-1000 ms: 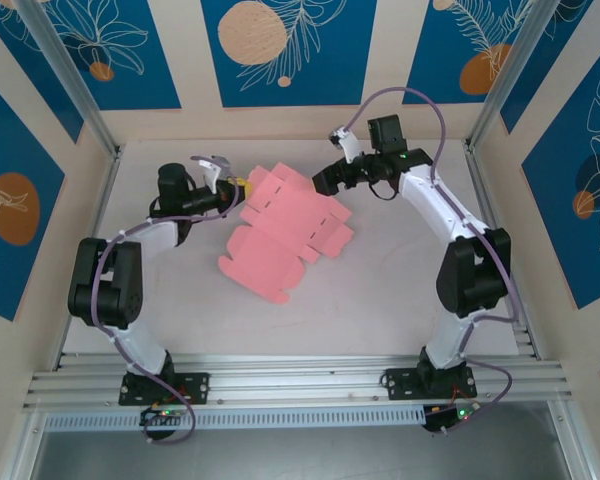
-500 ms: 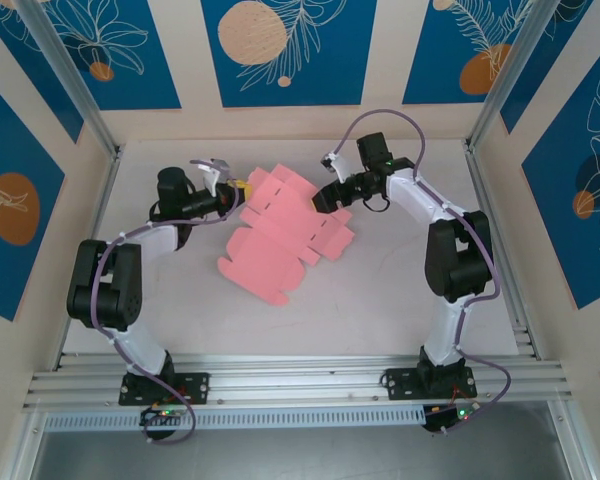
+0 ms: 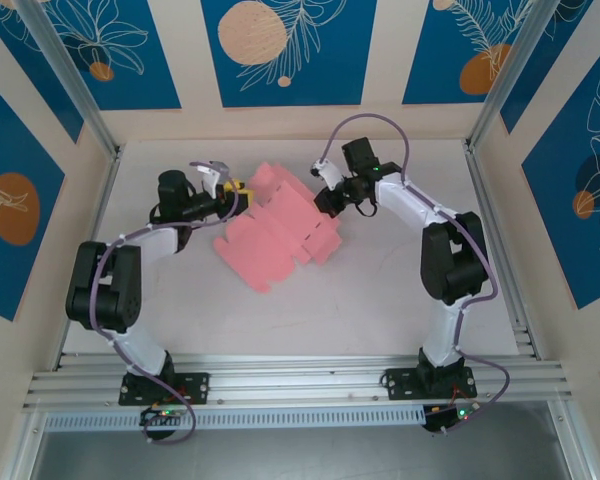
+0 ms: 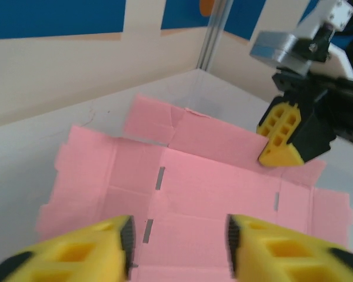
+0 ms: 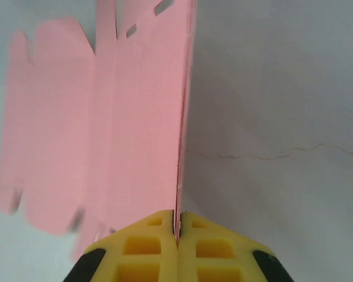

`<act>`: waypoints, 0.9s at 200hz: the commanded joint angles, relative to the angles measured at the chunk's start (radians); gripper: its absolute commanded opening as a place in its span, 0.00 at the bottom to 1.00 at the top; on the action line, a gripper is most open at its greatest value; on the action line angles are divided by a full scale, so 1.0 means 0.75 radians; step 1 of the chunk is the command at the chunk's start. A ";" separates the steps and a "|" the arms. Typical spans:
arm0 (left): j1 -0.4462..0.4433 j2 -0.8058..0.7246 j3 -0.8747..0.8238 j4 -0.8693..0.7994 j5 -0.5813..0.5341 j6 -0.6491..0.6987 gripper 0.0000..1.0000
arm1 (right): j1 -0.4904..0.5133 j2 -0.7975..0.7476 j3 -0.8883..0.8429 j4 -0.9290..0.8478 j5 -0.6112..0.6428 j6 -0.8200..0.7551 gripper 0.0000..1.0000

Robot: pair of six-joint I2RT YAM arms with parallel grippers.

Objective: Fold the paper box

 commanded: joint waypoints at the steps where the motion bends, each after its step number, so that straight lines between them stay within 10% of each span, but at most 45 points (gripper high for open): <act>1: -0.007 -0.120 0.018 -0.118 -0.041 0.109 0.68 | 0.038 -0.087 0.078 -0.040 0.199 -0.152 0.00; 82: -0.088 -0.310 0.105 -0.396 -0.052 0.866 0.79 | 0.163 -0.137 0.172 -0.072 0.345 -0.455 0.00; 180: -0.223 -0.122 0.436 -0.864 -0.221 1.285 0.65 | 0.245 -0.105 0.213 -0.170 0.351 -0.586 0.00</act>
